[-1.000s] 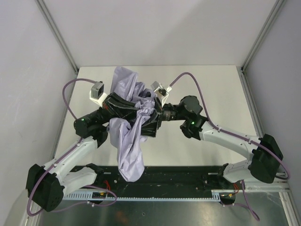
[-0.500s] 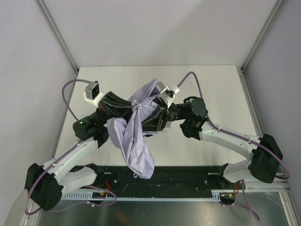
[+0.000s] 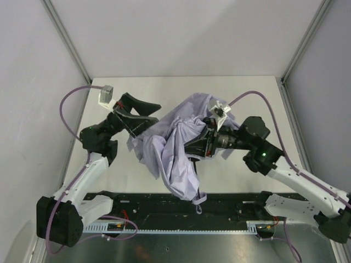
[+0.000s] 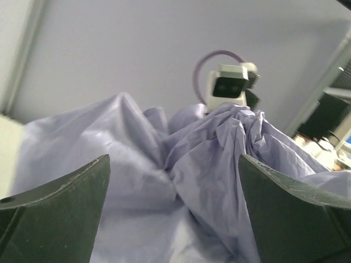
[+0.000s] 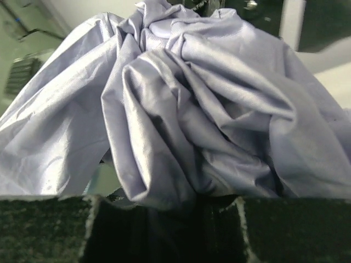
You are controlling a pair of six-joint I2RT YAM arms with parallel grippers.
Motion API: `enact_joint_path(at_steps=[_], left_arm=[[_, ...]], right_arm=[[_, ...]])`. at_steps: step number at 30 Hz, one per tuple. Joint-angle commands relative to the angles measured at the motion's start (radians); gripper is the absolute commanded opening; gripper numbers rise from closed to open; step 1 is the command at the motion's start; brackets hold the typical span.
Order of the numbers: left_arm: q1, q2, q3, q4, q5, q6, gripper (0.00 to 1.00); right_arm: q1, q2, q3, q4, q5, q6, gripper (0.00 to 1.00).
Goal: Put away the umbrella
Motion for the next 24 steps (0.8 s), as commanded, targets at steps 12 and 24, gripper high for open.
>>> enact_joint_path(at_steps=[12, 24], left_arm=[[0.205, -0.143, 0.154, -0.978, -0.084, 0.423, 1.00], [-0.296, -0.067, 0.052, -1.116, -0.445, 0.610, 0.99]], right_arm=[[-0.220, -0.048, 0.117, -0.599, 0.535, -0.297, 0.00], [-0.176, 0.132, 0.280, -0.803, 0.691, -0.505, 0.00]])
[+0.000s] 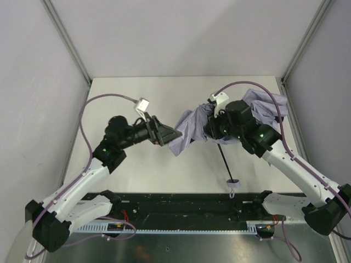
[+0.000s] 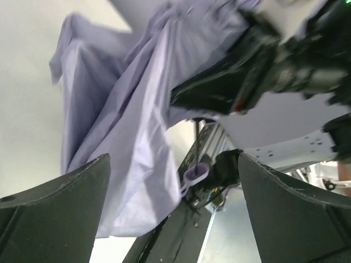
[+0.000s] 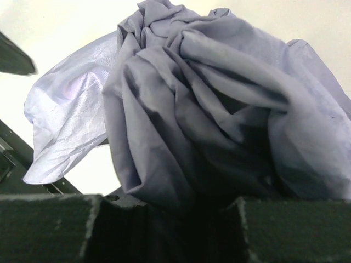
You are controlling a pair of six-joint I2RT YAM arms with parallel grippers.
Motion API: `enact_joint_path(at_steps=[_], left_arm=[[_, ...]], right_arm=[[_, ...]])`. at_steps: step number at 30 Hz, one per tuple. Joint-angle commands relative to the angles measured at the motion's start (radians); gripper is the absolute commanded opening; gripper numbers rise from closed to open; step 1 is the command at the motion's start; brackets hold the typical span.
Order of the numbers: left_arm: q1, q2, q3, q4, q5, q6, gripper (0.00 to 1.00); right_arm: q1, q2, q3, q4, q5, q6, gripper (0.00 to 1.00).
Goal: Put away the umbrella
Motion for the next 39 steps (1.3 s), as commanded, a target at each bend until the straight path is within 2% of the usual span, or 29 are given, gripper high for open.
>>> enact_joint_path(at_steps=[1, 4, 5, 10, 11, 13, 14, 15, 21, 24, 27, 30, 35, 37, 39], left_arm=[[-0.089, 0.061, -0.033, -0.081, -0.168, 0.139, 0.99], [-0.116, 0.113, -0.064, -0.096, -0.178, 0.171, 0.99], [-0.118, 0.126, -0.079, -0.098, -0.178, 0.181, 0.97], [-0.123, 0.153, -0.175, -0.095, -0.110, 0.192, 0.57], [-0.123, 0.148, -0.195, -0.095, -0.103, 0.198, 0.47], [-0.124, 0.129, -0.239, -0.098, -0.115, 0.207, 0.17], [-0.124, 0.108, -0.263, -0.105, -0.126, 0.209, 0.09], [-0.124, 0.082, -0.287, -0.110, -0.137, 0.207, 0.04], [-0.124, -0.071, -0.455, -0.141, -0.237, 0.138, 0.00], [-0.123, -0.123, -0.503, -0.164, -0.291, 0.101, 0.00], [-0.122, -0.117, -0.494, -0.163, -0.341, 0.104, 0.00], [-0.121, -0.065, -0.488, -0.163, -0.347, 0.093, 0.00], [-0.122, 0.008, -0.537, -0.156, -0.384, 0.067, 0.00], [-0.122, 0.017, -0.552, -0.155, -0.395, 0.066, 0.00], [-0.122, 0.026, -0.562, -0.156, -0.401, 0.063, 0.00]], right_arm=[[0.006, 0.019, 0.109, -0.039, -0.012, -0.118, 0.00], [-0.027, 0.040, 0.136, -0.068, -0.168, -0.150, 0.00], [-0.037, 0.053, 0.147, -0.083, -0.225, -0.161, 0.00], [-0.067, 0.156, 0.201, -0.157, -0.455, -0.216, 0.00], [-0.070, 0.187, 0.211, -0.174, -0.497, -0.227, 0.00], [-0.079, 0.254, 0.232, -0.204, -0.566, -0.249, 0.00], [-0.083, 0.289, 0.248, -0.227, -0.594, -0.266, 0.00], [-0.092, 0.324, 0.262, -0.248, -0.621, -0.278, 0.00], [-0.132, 0.609, 0.388, -0.378, -0.841, -0.358, 0.00], [-0.131, 0.782, 0.503, -0.477, -0.876, -0.416, 0.00], [-0.141, 0.901, 0.561, -0.493, -0.873, -0.435, 0.00], [-0.153, 0.968, 0.552, -0.477, -0.863, -0.437, 0.00], [-0.180, 0.987, 0.411, -0.288, -0.814, -0.391, 0.00], [-0.182, 0.998, 0.379, -0.239, -0.780, -0.391, 0.04], [-0.184, 1.014, 0.362, -0.206, -0.741, -0.393, 0.16]])
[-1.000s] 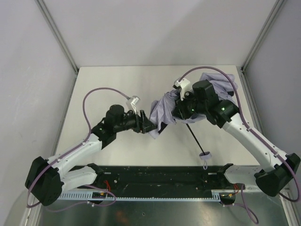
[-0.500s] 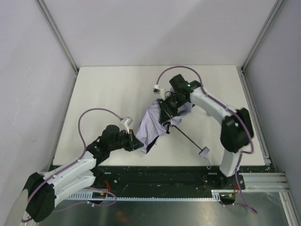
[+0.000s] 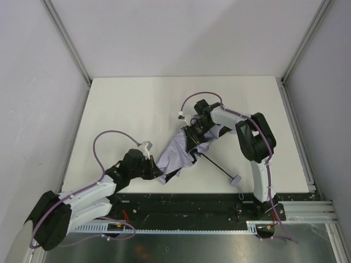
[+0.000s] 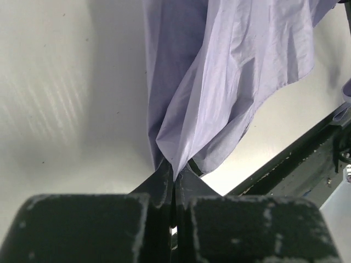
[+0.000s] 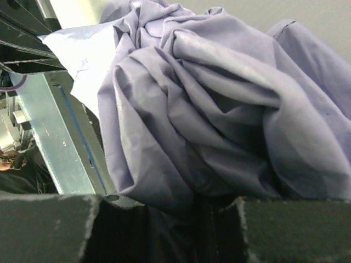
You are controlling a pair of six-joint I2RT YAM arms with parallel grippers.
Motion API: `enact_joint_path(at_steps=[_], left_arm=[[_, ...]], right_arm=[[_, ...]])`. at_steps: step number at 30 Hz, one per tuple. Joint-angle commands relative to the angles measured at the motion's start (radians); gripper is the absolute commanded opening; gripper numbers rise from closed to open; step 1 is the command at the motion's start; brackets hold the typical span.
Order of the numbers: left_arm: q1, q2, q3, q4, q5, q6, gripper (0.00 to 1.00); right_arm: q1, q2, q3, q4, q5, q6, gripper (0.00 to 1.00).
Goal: Put away the umbrella
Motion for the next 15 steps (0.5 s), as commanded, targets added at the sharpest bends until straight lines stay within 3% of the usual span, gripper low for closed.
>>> enact_joint_path(at_steps=[1, 3, 7, 10, 15], left_arm=[[-0.002, 0.019, -0.029, 0.000, -0.047, -0.020, 0.00], [-0.003, 0.031, -0.031, 0.000, -0.041, -0.024, 0.00], [-0.002, 0.032, -0.033, 0.048, -0.016, -0.036, 0.00], [-0.002, 0.020, -0.038, 0.063, -0.009, -0.049, 0.00], [-0.003, 0.003, -0.040, 0.071, -0.004, -0.060, 0.00]], right_arm=[[-0.019, 0.021, -0.035, 0.133, 0.118, 0.023, 0.22], [-0.019, 0.010, -0.045, 0.170, 0.196, 0.071, 0.38], [-0.008, -0.103, -0.071, 0.208, 0.289, 0.219, 0.89], [0.001, -0.201, -0.075, 0.195, 0.327, 0.306, 0.98], [-0.003, -0.341, -0.062, 0.162, 0.287, 0.386, 0.99]])
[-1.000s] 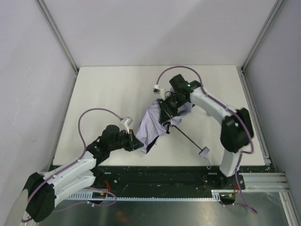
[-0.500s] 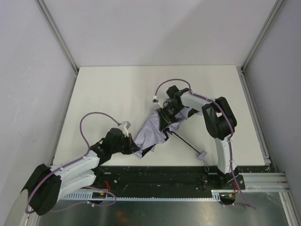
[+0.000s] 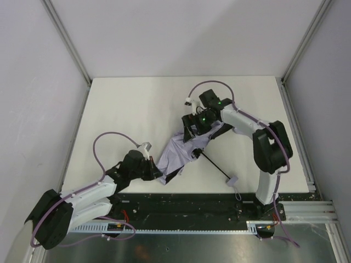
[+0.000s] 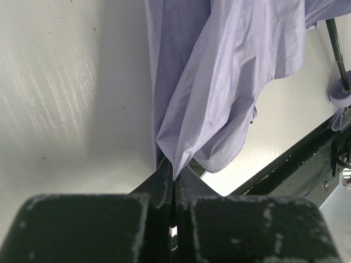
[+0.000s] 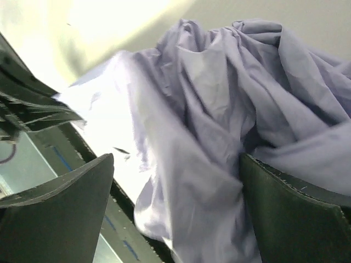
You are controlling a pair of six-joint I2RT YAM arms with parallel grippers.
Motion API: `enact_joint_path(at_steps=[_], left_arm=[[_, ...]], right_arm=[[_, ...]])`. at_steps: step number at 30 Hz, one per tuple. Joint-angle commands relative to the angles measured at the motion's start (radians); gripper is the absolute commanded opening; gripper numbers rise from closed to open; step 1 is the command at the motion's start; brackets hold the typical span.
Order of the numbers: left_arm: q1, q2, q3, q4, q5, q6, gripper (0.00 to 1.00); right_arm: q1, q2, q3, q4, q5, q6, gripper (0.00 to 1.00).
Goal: Put away the umbrella
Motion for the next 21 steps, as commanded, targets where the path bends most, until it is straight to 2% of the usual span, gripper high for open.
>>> enact_joint_path(at_steps=[1, 5, 9, 15, 18, 21], left_arm=[[-0.002, -0.019, -0.013, 0.044, 0.004, -0.022, 0.00], [-0.002, -0.003, -0.013, 0.069, 0.012, -0.030, 0.00], [-0.002, 0.020, -0.002, 0.081, 0.028, -0.024, 0.00], [-0.002, 0.025, -0.009, 0.083, 0.030, -0.023, 0.00], [-0.002, 0.025, -0.017, 0.084, 0.026, -0.027, 0.00], [-0.003, 0.024, -0.020, 0.088, 0.032, -0.031, 0.00]], right_arm=[[0.001, -0.165, 0.016, 0.008, 0.005, 0.113, 0.99], [0.032, -0.250, 0.046, -0.004, 0.076, 0.130, 0.99], [0.120, -0.270, 0.042, -0.012, 0.344, 0.094, 0.99], [0.314, -0.205, -0.017, 0.094, 0.800, 0.110, 0.99], [0.372, -0.141, -0.031, 0.132, 0.916, 0.116, 0.99], [0.402, -0.075, -0.054, 0.151, 0.966, 0.111, 0.99]])
